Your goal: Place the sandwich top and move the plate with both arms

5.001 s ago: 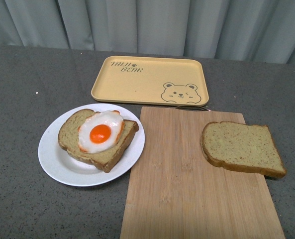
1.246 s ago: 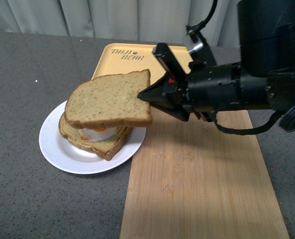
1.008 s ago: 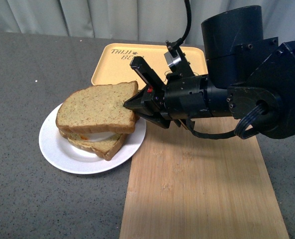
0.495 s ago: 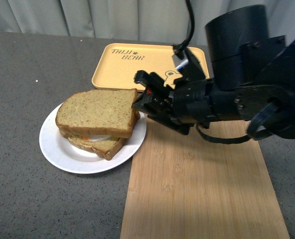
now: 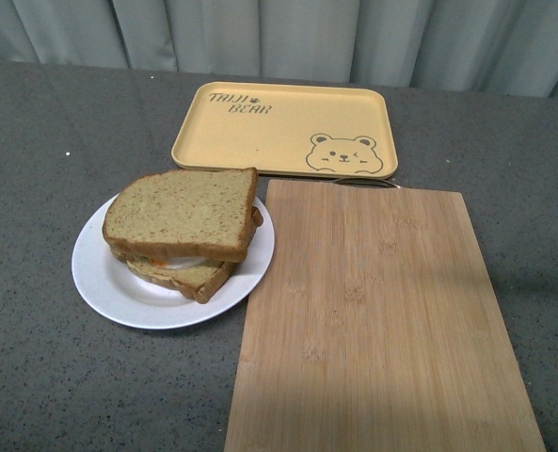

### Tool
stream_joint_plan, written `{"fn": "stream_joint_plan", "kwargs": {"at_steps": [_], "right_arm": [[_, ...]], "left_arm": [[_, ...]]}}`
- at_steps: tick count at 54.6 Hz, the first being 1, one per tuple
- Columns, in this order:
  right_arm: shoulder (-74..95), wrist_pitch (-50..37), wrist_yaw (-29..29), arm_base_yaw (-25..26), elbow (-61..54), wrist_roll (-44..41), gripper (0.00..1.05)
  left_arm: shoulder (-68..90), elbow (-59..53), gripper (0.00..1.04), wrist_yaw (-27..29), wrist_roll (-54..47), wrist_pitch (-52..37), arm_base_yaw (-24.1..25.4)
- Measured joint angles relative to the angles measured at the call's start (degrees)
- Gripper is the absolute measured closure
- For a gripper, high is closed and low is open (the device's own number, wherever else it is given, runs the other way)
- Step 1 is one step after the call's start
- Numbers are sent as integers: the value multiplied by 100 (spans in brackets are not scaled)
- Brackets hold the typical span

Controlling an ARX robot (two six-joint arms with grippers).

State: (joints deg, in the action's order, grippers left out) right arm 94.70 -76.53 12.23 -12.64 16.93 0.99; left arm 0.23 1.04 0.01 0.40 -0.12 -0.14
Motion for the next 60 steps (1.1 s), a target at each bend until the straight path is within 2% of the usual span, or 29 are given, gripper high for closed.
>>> {"fn": "stream_joint_plan", "kwargs": {"at_steps": [19,24,31,34,38,60], "right_arm": [[-1928,866,-522,560,-1082,-76,104],[-2660,1626,-632,656,-1139,-76,104],[-3628,2267,-802,807,-1318,-76,104],[-3921,2503,-1161,1064,-1394,-81,104],[-4341,2839,-1185,1235,-1493,-81,104],[-6225,4472,-1220,1250,-1668,-81,104]], "left_arm": [[0,0,7,0,0,0,0],[0,2,7,0,0,0,0],[0,0,7,0,0,2,0],[0,0,7,0,0,2,0],[0,0,7,0,0,2,0],[0,0,7,0,0,2,0]]}}
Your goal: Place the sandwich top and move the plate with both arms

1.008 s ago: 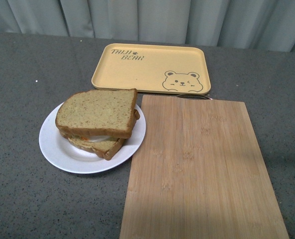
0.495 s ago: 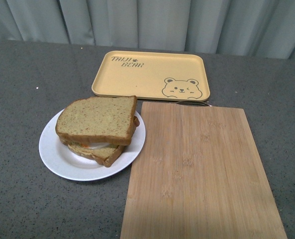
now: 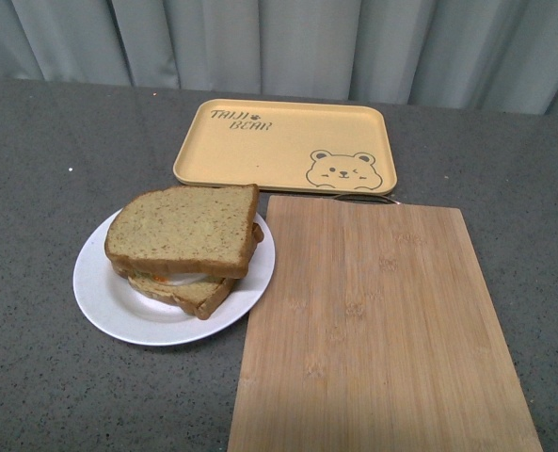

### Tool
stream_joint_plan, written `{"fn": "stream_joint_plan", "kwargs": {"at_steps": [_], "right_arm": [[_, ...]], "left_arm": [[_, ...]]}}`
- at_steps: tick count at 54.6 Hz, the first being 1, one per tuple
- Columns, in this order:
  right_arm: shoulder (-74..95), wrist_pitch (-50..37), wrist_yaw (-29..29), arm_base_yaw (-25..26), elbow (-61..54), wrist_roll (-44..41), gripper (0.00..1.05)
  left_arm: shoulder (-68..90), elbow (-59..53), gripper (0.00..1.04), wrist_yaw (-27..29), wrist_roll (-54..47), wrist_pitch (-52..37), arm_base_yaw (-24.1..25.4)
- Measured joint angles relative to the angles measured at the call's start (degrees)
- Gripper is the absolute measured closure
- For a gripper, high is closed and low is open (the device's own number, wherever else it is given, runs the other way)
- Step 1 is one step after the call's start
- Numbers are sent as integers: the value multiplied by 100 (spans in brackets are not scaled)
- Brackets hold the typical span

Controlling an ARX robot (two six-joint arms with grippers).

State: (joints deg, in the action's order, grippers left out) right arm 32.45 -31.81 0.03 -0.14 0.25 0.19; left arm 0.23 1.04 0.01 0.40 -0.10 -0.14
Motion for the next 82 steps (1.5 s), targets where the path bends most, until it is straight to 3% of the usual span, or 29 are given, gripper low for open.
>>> {"fn": "stream_joint_plan", "kwargs": {"at_steps": [29,56,63,68,72,82], "right_arm": [[-1502,1421,-4,0,-2,0,104],[-2249,2164,-11,0,-2,0,104],[-3067,3134,-15,0,2,-4,103],[-3217,3156,-15,0,2,-7,89],[-3220,3169,-15,0,2,-9,69],[-3220,3171,-15,0,2,-9,39]], "left_arm": [[0,0,7,0,0,0,0],[0,0,7,0,0,0,0],[0,0,7,2,0,0,0],[0,2,7,0,0,2,0],[0,2,7,0,0,2,0],[0,2,7,0,0,2,0]]}}
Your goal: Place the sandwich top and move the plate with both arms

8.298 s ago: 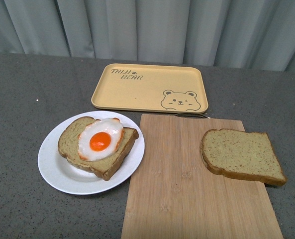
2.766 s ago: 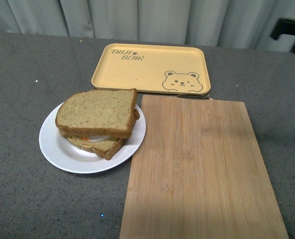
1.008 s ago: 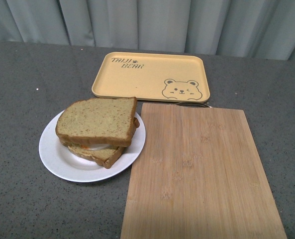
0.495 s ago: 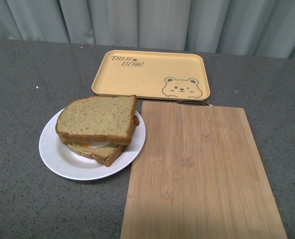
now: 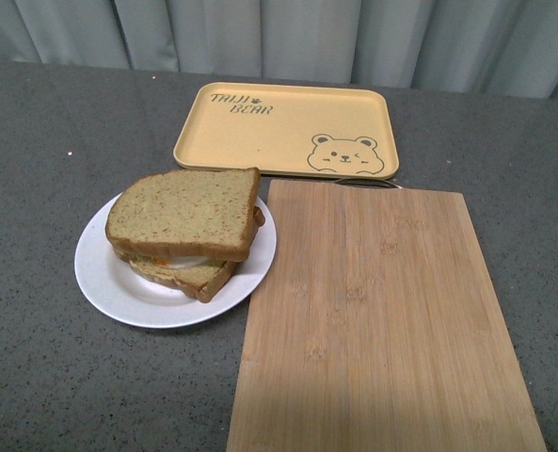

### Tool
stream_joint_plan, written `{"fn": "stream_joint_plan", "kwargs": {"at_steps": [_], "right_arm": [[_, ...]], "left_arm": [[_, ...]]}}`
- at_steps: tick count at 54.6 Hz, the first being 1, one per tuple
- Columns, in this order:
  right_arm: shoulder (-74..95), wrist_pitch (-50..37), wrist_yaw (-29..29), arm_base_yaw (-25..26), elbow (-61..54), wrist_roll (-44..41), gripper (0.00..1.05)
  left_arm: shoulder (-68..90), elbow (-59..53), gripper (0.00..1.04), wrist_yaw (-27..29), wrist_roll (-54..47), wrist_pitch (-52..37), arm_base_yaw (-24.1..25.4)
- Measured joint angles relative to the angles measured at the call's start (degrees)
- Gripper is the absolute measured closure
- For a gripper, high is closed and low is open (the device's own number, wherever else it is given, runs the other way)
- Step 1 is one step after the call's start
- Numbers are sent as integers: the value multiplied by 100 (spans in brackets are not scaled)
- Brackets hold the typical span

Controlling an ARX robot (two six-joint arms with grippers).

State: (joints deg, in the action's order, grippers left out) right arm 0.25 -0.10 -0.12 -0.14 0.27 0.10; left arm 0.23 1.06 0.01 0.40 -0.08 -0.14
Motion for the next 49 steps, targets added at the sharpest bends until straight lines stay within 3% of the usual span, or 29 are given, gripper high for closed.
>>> {"fn": "stream_joint_plan", "kwargs": {"at_steps": [9,12,17,24,36,43,49], "right_arm": [[0,0,0,0,0,0,12],[0,0,2,0,0,9,7],[0,0,-7,0,-2,2,10],[0,0,0,0,-2,2,9],[0,0,0,0,0,2,9],[0,0,0,0,0,2,9],[0,0,0,0,0,2,9]], "left_arm": [[0,-2,7,0,0,0,0],[258,186,7,-372,330,544,114],[1176,367,7,-866,1154,767,402],[2728,457,7,-994,2256,-315,531],[6839,1137,7,-935,3338,-2844,164],[8913,1759,7,-1309,3917,-3252,-90],[9637,2011,7,-1408,4284,-3397,-146]]}}
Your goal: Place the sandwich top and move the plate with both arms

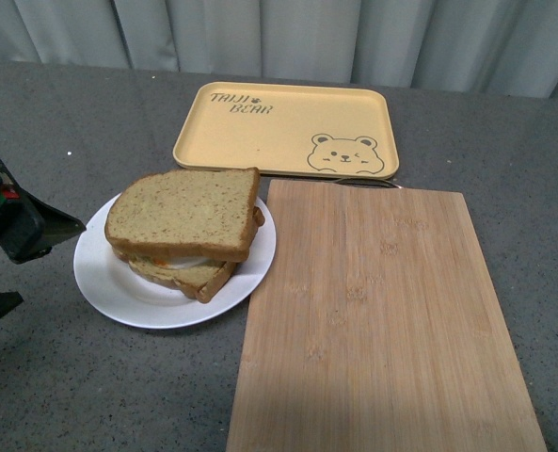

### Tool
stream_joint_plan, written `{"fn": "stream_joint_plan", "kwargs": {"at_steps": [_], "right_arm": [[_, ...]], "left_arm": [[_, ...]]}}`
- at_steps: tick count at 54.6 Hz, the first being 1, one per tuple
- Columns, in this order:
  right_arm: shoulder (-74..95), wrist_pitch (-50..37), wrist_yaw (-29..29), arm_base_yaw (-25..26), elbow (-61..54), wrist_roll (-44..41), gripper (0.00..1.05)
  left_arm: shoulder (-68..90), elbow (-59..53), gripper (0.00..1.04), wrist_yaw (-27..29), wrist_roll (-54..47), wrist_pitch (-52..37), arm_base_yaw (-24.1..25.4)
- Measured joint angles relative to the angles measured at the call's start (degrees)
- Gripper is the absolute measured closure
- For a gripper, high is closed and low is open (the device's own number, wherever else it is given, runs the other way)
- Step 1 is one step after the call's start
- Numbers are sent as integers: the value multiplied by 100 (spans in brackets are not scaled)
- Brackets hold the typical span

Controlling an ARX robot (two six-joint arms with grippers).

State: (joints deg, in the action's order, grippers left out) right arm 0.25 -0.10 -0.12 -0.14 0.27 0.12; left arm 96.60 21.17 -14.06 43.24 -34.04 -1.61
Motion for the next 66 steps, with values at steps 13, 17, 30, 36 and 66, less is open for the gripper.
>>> {"fn": "stream_joint_plan", "kwargs": {"at_steps": [13,17,30,36,66], "right_arm": [[0,0,0,0,0,0,9],[0,0,0,0,0,0,9],[0,0,0,0,0,0,9],[0,0,0,0,0,0,9],[0,0,0,0,0,0,9]], "left_arm": [[929,267,7,-107,415,-356,-131],[1062,319,7,-142,426,-376,-181],[1388,483,7,-264,468,-282,-313],[1563,656,7,-264,494,-129,-374],[1926,1088,94,-599,966,111,-313]]}}
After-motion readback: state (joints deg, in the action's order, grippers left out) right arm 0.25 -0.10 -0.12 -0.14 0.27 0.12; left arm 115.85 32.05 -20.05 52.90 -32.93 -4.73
